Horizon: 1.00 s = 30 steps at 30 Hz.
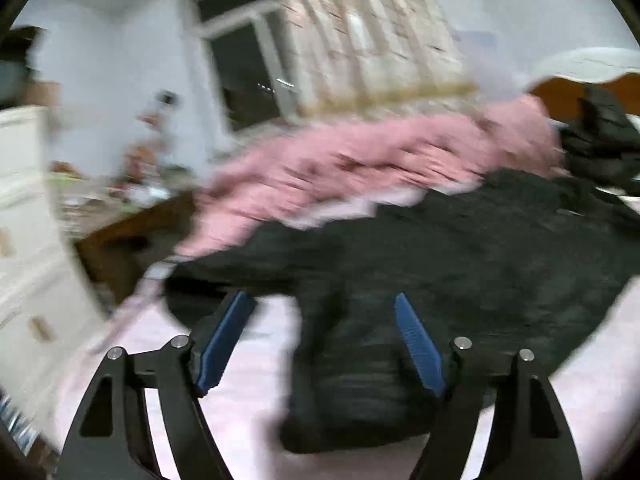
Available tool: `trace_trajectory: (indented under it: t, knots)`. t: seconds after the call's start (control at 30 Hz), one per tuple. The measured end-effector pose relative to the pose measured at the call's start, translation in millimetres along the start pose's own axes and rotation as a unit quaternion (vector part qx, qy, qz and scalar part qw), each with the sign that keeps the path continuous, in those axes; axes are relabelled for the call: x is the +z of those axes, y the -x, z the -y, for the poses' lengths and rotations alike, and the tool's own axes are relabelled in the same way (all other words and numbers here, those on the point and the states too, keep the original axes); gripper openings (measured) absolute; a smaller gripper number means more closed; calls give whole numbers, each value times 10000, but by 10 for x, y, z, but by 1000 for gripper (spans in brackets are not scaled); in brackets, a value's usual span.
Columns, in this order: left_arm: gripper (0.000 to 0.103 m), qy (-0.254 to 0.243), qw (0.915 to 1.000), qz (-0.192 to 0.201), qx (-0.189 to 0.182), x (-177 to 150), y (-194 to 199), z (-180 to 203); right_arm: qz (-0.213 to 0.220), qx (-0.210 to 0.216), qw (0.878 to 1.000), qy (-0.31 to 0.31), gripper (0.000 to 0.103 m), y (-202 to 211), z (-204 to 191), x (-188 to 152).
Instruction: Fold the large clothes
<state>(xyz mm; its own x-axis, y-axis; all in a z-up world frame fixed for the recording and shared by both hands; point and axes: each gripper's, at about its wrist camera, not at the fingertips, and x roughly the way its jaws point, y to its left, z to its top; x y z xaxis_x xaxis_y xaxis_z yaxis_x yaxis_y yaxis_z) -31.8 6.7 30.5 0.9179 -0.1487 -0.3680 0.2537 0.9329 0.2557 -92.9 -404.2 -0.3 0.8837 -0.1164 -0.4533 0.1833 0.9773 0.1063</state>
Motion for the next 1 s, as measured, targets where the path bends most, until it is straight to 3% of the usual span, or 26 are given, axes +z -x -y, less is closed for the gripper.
trace_trajectory:
  t: [0.03, 0.07, 0.2, 0.23, 0.27, 0.3, 0.33, 0.4, 0.5, 0.63, 0.8, 0.93, 1.0]
  knots:
    - [69, -16, 9996, -256, -150, 32, -135, 30, -111, 33, 9998, 154, 60, -68, -75, 17]
    - [68, -50, 9983, -550, -184, 48, -286, 64, -200, 25, 9993, 301, 58, -130, -129, 28]
    - [65, -190, 9888, -1422, 419, 0, -940, 99, -641, -250, 9952, 701, 58, -432, -239, 41]
    - [56, -156, 9875, -1510, 413, -28, -1031, 90, -823, -269, 9936, 731, 54, -525, -230, 22]
    - [32, -30, 9868, -1580, 351, -53, -1102, 38, -962, -272, 9923, 738, 26, -600, -218, 4]
    - [14, 162, 9853, -1672, 323, -63, -1158, -24, -1192, -257, 9897, 752, 4, -700, -210, -26]
    - [3, 412, 9839, -1728, 172, -65, -1181, -109, -1454, -211, 9862, 765, 1, -783, -208, -55]
    - [3, 848, 9839, -1554, -226, -49, -1119, -256, -1092, -256, 9912, 708, 1, -701, -196, -35]
    - [3, 1096, 9870, -1170, -129, -24, -1044, -477, -402, -305, 9968, 618, 1, -507, -174, 93]
    - [4, 1392, 9758, -1682, -147, -61, -1342, -568, -962, -262, 9939, 480, 1, -858, -178, 161]
    - [6, 1242, 9656, -2285, -49, -339, -1665, -448, -1799, -230, 9818, 560, 1, -1378, -205, -68]
    - [19, 1290, 9667, -2209, 80, -339, -1591, -477, -1700, -171, 9847, 337, 5, -1314, -116, -79]
    - [19, 1526, 9680, -1990, -39, -340, -1475, -567, -1451, -296, 9888, 192, 19, -1165, -41, -74]
